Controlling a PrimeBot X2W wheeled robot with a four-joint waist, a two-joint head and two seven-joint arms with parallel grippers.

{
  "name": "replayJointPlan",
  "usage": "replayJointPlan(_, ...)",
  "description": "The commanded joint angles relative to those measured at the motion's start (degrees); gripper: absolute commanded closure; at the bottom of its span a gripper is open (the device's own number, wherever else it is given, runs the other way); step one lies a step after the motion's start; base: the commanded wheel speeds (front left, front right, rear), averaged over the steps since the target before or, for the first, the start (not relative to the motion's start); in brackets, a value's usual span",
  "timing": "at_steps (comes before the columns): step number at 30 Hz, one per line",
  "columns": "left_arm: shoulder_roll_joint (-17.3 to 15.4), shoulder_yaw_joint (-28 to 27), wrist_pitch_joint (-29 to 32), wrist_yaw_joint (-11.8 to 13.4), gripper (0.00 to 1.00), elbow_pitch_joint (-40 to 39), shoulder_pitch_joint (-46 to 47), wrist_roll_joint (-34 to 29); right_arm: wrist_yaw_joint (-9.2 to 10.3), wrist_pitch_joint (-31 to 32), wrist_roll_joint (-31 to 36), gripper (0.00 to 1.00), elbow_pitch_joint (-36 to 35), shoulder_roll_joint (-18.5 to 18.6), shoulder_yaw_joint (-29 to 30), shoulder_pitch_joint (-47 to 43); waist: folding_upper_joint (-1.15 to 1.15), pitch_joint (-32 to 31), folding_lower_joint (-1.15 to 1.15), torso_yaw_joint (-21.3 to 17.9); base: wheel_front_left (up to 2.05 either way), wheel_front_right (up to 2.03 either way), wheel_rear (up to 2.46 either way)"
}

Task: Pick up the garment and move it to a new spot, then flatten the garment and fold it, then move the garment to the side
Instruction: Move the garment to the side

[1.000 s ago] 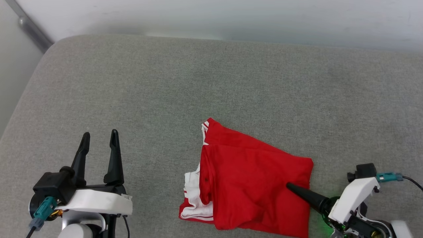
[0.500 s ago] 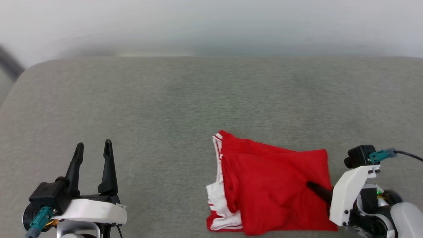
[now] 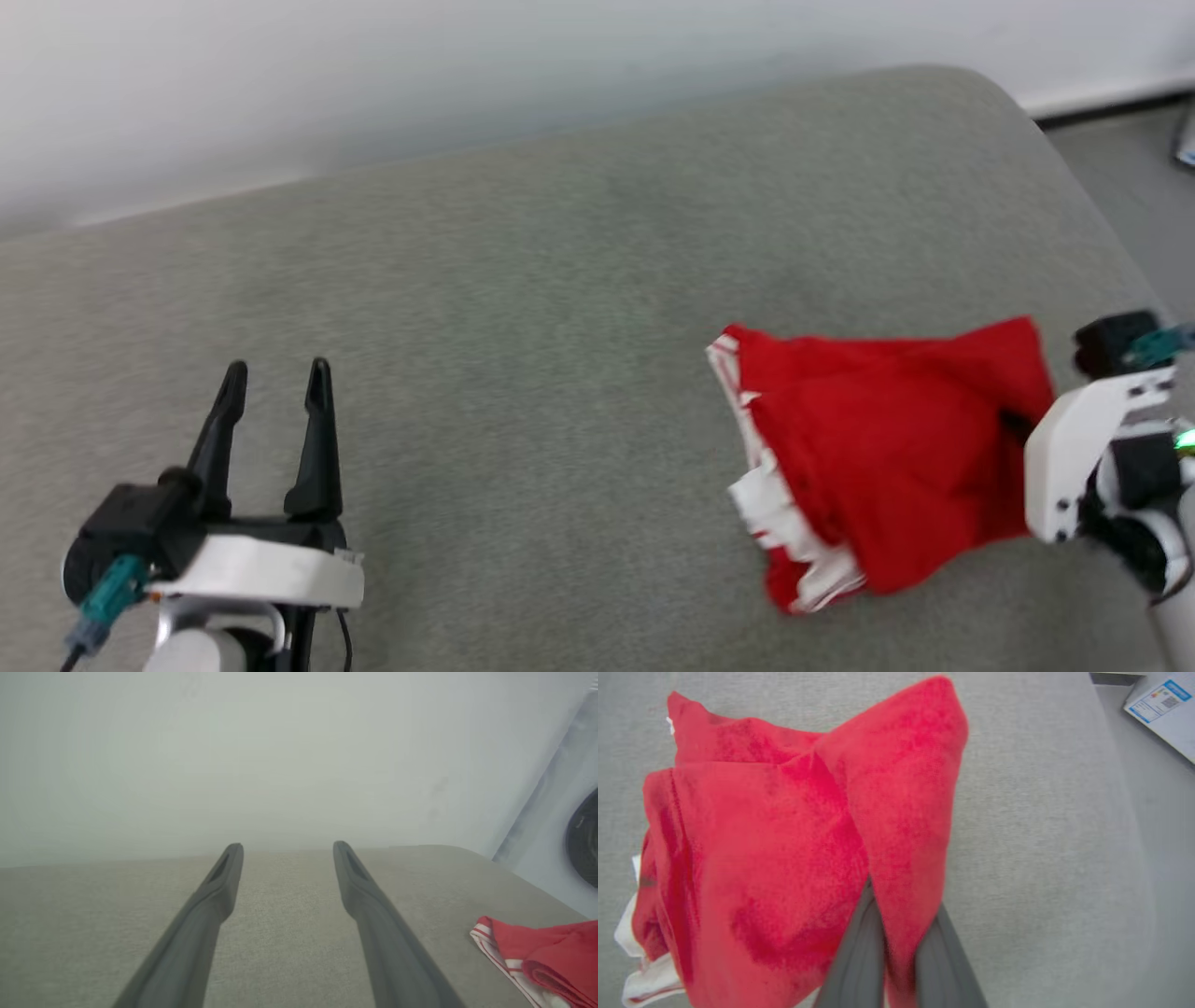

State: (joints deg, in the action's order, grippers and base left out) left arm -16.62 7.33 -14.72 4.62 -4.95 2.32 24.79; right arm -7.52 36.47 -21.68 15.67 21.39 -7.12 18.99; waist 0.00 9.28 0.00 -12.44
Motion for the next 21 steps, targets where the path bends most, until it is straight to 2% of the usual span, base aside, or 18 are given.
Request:
replayJointPlan(1,-0.7,0.3,0.4,-0.4,0.0,-0.4,1.6,-0.5,0.05,-1.5,0.4,1.0,1.0,0.3,0.6,2.1,0.0,4.4,0.0,-4.5,0.0,0.0,0.0)
replayJointPlan(4,-1.7,1.3,1.2,-1.6,0.0,-1.0,4.9,-1.3,0.05,-5.6,0.2,1.0,5.2,0.7,3.0,6.0,0.0,7.5,0.0,-6.4,0.0,0.0,0.0)
replayJointPlan(6,-2.5,1.8,2.0,-2.2,0.0,-1.6,7.5,-1.8,0.07,-8.6,0.7,1.0,8.4,2.2,5.0,8.6,0.0,9.8,0.0,-7.1,0.0,0.0,0.0)
replayJointPlan(14,-3.7,3.9,4.0,-4.3,0.0,-2.5,15.4,-2.9,0.05,-24.5,3.5,1.0,19.0,3.9,12.9,17.6,0.0,17.2,0.0,-6.8,0.0,0.0,0.0)
replayJointPlan(18,-4.5,4.0,4.9,-4.9,0.0,-3.0,17.6,-3.2,0.06,-29.6,4.7,1.0,24.7,3.5,15.2,21.1,0.0,20.2,0.0,-6.1,0.0,0.0,0.0)
replayJointPlan(20,-5.1,3.9,5.2,-4.9,0.0,-3.1,18.2,-3.3,0.04,-31.5,5.4,1.0,26.6,1.3,15.4,21.8,0.0,21.2,0.0,-5.8,0.0,0.0,0.0)
replayJointPlan(21,-5.4,3.7,5.3,-4.9,0.0,-3.2,18.4,-3.3,0.05,-32.2,5.3,1.0,27.9,1.7,15.7,22.4,0.0,21.8,0.0,-5.8,0.0,0.0,0.0)
